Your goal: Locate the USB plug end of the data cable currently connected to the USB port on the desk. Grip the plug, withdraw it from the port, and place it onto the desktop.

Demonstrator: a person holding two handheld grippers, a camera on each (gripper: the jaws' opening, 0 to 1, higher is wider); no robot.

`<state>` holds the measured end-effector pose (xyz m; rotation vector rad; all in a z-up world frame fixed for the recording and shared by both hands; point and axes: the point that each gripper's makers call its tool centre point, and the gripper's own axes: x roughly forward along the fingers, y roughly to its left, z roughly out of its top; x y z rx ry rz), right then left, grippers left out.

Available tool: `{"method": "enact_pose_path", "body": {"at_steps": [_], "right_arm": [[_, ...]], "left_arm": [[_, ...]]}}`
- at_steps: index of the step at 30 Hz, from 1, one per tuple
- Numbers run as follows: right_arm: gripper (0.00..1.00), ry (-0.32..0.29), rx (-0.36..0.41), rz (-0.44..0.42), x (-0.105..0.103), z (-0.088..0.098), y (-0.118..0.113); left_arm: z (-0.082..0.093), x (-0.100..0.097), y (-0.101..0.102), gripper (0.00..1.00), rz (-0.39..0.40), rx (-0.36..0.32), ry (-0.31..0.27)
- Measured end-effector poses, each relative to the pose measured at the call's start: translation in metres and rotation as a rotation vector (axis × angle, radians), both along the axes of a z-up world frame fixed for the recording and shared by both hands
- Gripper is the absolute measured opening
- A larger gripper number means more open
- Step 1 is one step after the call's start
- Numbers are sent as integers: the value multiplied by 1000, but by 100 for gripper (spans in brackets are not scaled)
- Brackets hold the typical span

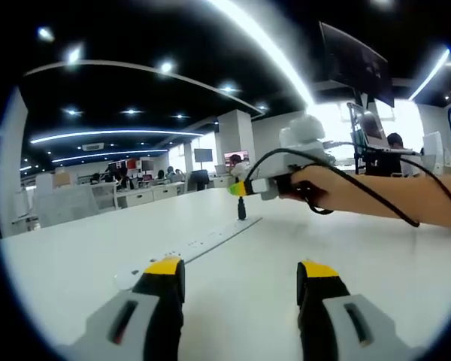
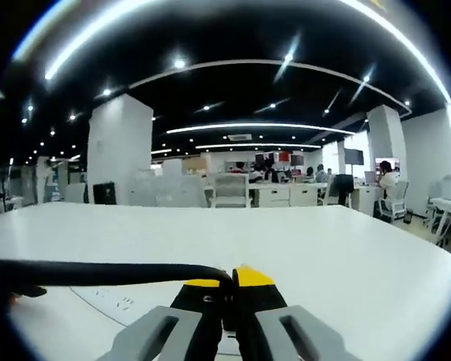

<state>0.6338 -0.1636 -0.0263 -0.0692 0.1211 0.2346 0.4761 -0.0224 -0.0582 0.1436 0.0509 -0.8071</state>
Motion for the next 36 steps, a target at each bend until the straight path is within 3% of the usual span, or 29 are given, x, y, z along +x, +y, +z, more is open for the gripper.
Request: {"method": "enact_pose_path", "body": {"at_steps": [1,3,8,10,11,12,15,16,19,20,22,25,27,30,36], "right_arm": [[6,4,-43,-1,-1,0,1],[6,9,-23,1,-2,0,0],[6,20,49,18,1,0,-12],[6,22,143,35,1,0,-12],[6,18,139,28,0,0,-14],[6,15,126,26,-1,-1,-12],[6,-12,-27,8,0,1,-9],[6,-8,-22,21,-1,1,-2],[6,-19,-194,6,-5,0,5],[6,-20,-216,7,-5,0,6],[6,-14,-171,15,-2,0,4],[6,-9,-39,27,-3,0,-2],[6,-12,-34,21,-3,0,-10],[6,-16,67,16,-1,1,-13],[6,-17,-25,3,-2,1,-6]], "left_arm": [[0,0,0,60,0,0,0],[0,0,0,60,0,-1,1],[0,0,0,60,-1,-9,3],[1,0,0,60,-1,-12,5],[1,0,0,60,-2,-12,5],[0,0,0,60,-1,-11,4],[0,0,0,60,-2,-9,5],[0,0,0,60,-2,-9,5],[0,0,-1,60,-2,-10,5],[0,0,-1,60,-2,-13,6],[0,0,0,60,-2,-15,8],[0,0,-1,60,-5,-14,10],[-1,0,-1,60,-7,-13,9],[0,0,-2,60,-9,-15,10],[-1,0,-2,60,-8,-11,9]]}}
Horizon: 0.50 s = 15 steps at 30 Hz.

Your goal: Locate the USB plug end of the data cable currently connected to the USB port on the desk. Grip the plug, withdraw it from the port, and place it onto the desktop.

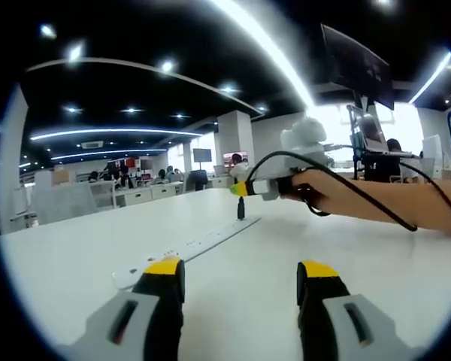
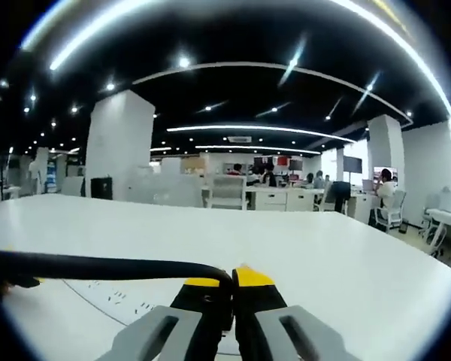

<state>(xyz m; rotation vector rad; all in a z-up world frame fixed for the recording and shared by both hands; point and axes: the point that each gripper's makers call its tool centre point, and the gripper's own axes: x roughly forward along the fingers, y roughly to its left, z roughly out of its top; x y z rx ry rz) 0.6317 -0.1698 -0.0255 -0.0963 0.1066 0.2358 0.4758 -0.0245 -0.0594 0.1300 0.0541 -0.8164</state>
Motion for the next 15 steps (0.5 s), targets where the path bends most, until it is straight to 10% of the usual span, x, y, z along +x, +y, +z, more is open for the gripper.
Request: {"method": "enact_pose_path", "body": {"at_steps": [8,15], "right_arm": [[6,4,-81,-4,-3,-1,8],[6,10,19,4,-5,-1,0]], "left_arm": [[0,0,0,60,0,3,-2],[-1,-1,0,60,-1,6,-2]]}}
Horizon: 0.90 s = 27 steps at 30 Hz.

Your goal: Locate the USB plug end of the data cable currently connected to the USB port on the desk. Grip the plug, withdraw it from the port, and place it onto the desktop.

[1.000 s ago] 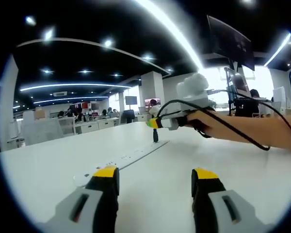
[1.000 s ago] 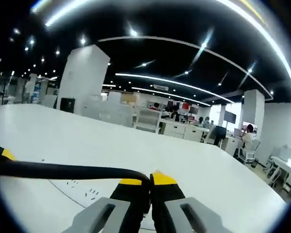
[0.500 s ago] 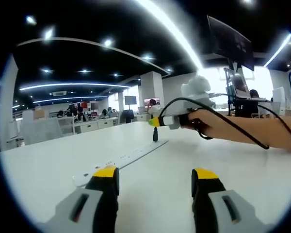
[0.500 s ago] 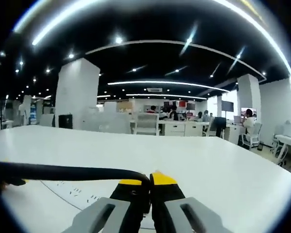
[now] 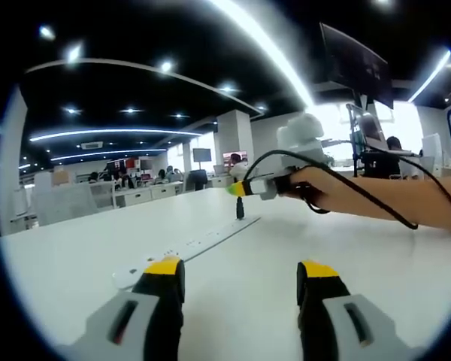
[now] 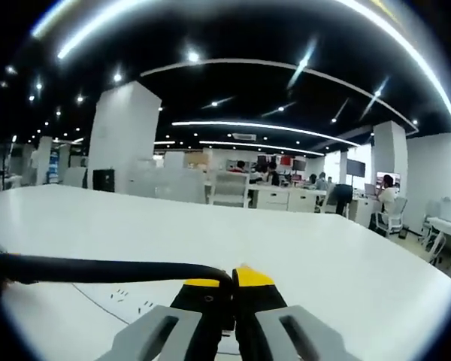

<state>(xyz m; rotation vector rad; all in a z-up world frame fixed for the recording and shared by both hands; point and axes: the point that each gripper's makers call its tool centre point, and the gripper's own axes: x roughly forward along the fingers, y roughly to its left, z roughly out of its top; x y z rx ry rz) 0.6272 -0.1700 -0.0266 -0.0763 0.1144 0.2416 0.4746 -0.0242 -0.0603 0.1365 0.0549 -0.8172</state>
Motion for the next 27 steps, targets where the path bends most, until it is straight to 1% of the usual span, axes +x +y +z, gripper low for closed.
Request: {"method": "enact_pose_path", "body": {"at_steps": [4,5,6,8,9,11,13,15,16,18,19,21,25,27], "right_arm": [[6,0,65,-13,2,0,-7],[6,2,92,-14,2,0,-7],[6,2,103,-15,1,0,-7],[6,4,95,-19,1,0,-6],[6,6,82,-24,2,0,-5],[6,10,28,-30,4,0,-5],[6,10,2,-18,4,1,0],[6,9,-59,-11,4,1,5],[6,10,-78,-4,1,0,9],[6,12,-154,-16,2,0,10],[6,12,-170,-16,3,0,10],[6,13,-157,-15,3,0,10],[6,21,-72,-6,4,0,5],[6,25,-52,-6,4,0,0]], "left_arm": [[0,-1,0,60,-2,3,0],[-1,-1,0,60,-1,4,0],[-1,-1,0,60,-1,3,0],[0,0,0,60,-1,2,1],[-1,0,0,60,-1,4,0],[-1,0,0,60,-1,7,-1],[-1,0,0,60,-1,9,-2],[-1,0,0,60,-1,9,-2],[-1,0,0,60,0,9,-2],[-1,0,0,60,0,9,-2],[-1,0,0,60,0,9,-2],[-1,0,0,60,0,10,-2],[-1,-1,0,60,-1,10,-2],[-1,-1,0,60,-2,11,-2]]}}
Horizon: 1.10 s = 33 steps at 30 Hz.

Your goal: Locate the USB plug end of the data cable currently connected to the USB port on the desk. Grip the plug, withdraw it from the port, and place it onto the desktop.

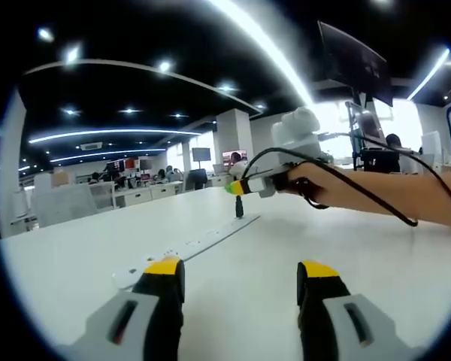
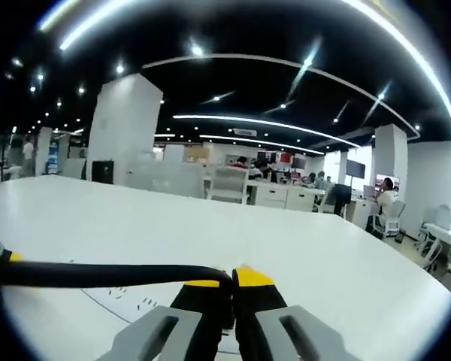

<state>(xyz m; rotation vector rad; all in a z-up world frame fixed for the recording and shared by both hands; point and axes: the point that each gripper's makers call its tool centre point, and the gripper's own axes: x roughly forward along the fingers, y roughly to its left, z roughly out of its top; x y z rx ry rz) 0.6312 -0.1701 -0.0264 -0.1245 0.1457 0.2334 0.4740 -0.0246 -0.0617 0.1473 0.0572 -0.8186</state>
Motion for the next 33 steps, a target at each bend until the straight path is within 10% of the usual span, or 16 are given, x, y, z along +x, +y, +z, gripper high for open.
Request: {"method": "enact_pose_path", "body": {"at_steps": [6,16,33], "right_arm": [[6,4,95,-10,0,0,-7],[6,11,-154,22,-2,0,12],[6,54,-76,17,-4,1,5]], "left_arm": [[0,0,0,60,0,2,-1],[0,-1,0,60,-1,3,-1],[0,-1,0,60,-2,3,-1]]}}
